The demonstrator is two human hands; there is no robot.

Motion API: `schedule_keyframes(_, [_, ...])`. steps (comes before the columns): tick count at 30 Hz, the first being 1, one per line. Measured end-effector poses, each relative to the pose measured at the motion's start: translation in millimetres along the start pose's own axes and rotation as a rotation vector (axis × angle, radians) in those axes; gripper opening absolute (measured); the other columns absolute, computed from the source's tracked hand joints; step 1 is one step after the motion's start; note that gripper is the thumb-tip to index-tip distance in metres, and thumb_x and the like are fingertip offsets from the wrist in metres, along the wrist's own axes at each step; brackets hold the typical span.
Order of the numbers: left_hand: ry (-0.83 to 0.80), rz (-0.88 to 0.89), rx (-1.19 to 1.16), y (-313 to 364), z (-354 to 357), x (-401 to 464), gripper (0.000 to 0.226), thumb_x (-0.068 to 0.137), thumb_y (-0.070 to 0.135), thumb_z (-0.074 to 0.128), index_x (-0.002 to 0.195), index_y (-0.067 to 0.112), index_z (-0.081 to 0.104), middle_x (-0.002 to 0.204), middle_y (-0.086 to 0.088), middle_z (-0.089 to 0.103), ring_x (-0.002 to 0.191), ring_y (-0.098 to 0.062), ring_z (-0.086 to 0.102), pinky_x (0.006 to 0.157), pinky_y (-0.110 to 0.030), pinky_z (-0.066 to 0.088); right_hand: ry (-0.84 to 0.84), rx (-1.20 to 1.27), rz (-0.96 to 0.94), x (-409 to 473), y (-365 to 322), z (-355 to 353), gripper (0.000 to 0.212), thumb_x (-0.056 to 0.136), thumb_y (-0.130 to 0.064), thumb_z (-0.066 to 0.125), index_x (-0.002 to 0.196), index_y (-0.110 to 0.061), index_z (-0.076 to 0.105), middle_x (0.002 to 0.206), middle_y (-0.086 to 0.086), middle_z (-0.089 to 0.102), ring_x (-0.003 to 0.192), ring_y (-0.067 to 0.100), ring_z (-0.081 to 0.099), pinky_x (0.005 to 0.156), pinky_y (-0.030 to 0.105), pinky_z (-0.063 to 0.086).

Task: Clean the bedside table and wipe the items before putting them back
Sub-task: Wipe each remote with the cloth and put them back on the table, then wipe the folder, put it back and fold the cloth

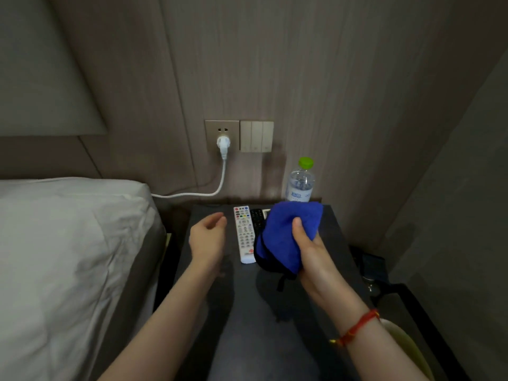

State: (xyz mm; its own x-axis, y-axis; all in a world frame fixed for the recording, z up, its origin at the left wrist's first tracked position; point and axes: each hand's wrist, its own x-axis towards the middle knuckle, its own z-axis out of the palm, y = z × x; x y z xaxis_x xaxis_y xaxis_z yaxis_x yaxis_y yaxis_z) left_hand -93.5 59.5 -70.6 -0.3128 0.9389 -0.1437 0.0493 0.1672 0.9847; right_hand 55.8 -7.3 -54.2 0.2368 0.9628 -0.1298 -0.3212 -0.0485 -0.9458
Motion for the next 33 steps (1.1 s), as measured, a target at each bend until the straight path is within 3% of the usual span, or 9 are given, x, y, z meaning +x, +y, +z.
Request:
schedule_keyframes(4, [-0.105,0.078,-0.088,19.2,-62.1,-51.2,0.021,0.092,0.013,0.054,0.109,0.015,0.066,0.1,-0.008,0.067,0.087,-0.018,0.061,0.074,-0.029,0.048,-0.162,0.175,0.107,-32.2,-3.8,36.4,0.024,0.089,-0.034,0.05,0.105,-0.021,0.063,0.108,0.002,0.07,0.099,0.017,0.067,0.082,0.03,0.055])
schedule_keyframes(11, [-0.066,0.211,-0.077,50.7,-153.9,-113.4,0.021,0.091,0.004,0.052,0.095,0.016,0.069,0.088,-0.006,0.07,0.075,-0.01,0.065,0.071,-0.024,0.052,-0.467,0.535,0.368,-98.8,2.6,104.4,0.048,0.079,-0.045,0.05,0.102,-0.009,0.072,0.106,0.01,0.071,0.098,0.021,0.068,0.075,0.031,0.058])
schedule_keyframes(15, [0.037,0.284,0.032,59.9,-202.4,-135.1,0.019,0.091,0.011,0.054,0.097,0.018,0.07,0.087,0.002,0.07,0.062,0.007,0.063,0.056,-0.007,0.049,-0.617,0.678,0.505,-127.9,9.6,137.1,0.04,0.085,-0.04,0.056,0.098,-0.006,0.074,0.103,0.014,0.072,0.095,0.028,0.069,0.076,0.038,0.057])
schedule_keyframes(17, [0.092,0.288,0.076,62.5,-226.3,-143.5,0.019,0.091,0.013,0.053,0.098,0.018,0.071,0.091,0.004,0.071,0.072,0.002,0.064,0.056,-0.008,0.048,-0.645,0.767,0.58,-141.8,11.6,154.0,0.034,0.053,-0.01,0.088,0.083,0.0,0.075,0.089,0.018,0.073,0.079,0.033,0.071,0.07,0.044,0.058])
schedule_keyframes(19, [0.146,0.278,0.11,62.4,-251.0,-150.1,0.02,0.091,0.014,0.053,0.1,0.018,0.071,0.093,0.004,0.071,0.079,-0.004,0.063,0.056,-0.008,0.047,-0.634,0.865,0.638,-149.7,20.9,170.6,0.054,0.023,0.005,0.092,0.073,-0.001,0.074,0.078,0.017,0.072,0.068,0.032,0.07,0.065,0.043,0.057])
schedule_keyframes(23, [0.275,0.213,0.182,56.6,-305.4,-155.2,0.018,0.09,0.014,0.055,0.093,0.021,0.07,0.094,-0.001,0.07,0.083,-0.016,0.062,0.069,-0.021,0.05,-0.626,0.781,0.736,-179.6,25.1,209.0,0.015,0.065,-0.017,0.073,0.076,-0.006,0.075,0.08,0.013,0.072,0.07,0.029,0.069,0.066,0.039,0.057])
schedule_keyframes(25, [0.377,0.112,0.301,50.5,-333.2,-151.6,0.02,0.089,0.018,0.056,0.103,0.014,0.07,0.104,-0.008,0.069,0.096,-0.023,0.062,0.087,-0.034,0.05,-0.594,0.776,0.795,-184.5,33.2,220.2,0.028,0.079,-0.027,0.054,0.079,-0.008,0.075,0.084,0.013,0.072,0.079,0.029,0.066,0.067,0.041,0.057])
schedule_keyframes(29, [0.553,-0.256,0.845,35.3,-390.2,-148.3,0.057,0.089,0.035,0.056,0.131,-0.002,0.044,0.133,-0.026,0.046,0.121,-0.041,0.043,0.098,-0.042,0.038,-0.583,0.826,0.856,-201.0,41.7,237.2,0.029,0.076,-0.026,0.055,0.091,-0.008,0.071,0.092,0.014,0.069,0.089,0.029,0.057,0.066,0.045,0.056])
schedule_keyframes(33, [0.611,-0.526,0.823,23.0,-421.9,-144.5,0.097,0.078,0.039,0.07,0.141,-0.01,0.014,0.143,-0.032,0.026,0.13,-0.046,0.028,0.108,-0.049,0.028,-0.624,0.798,0.845,-209.2,47.6,244.8,0.039,0.089,-0.034,0.047,0.085,-0.006,0.074,0.089,0.016,0.071,0.079,0.032,0.067,0.06,0.045,0.058])
